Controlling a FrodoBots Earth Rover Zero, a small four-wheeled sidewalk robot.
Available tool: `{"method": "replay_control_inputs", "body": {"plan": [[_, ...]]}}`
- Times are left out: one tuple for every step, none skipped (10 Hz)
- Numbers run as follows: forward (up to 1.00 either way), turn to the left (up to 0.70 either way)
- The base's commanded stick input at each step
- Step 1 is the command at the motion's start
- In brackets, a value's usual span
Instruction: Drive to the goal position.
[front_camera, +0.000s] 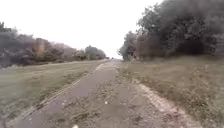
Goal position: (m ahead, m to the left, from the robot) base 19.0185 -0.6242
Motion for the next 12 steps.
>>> {"method": "replay_control_inputs", "body": {"plan": [[0.6,0.0],[0.6,0.0],[0.6,0.0],[0.6,0.0],[0.6,0.0],[0.6,0.0],[0.6,0.0],[0.6,0.0],[0.6,0.0],[0.6,0.0],[0.6,0.0],[0.6,0.0]]}}
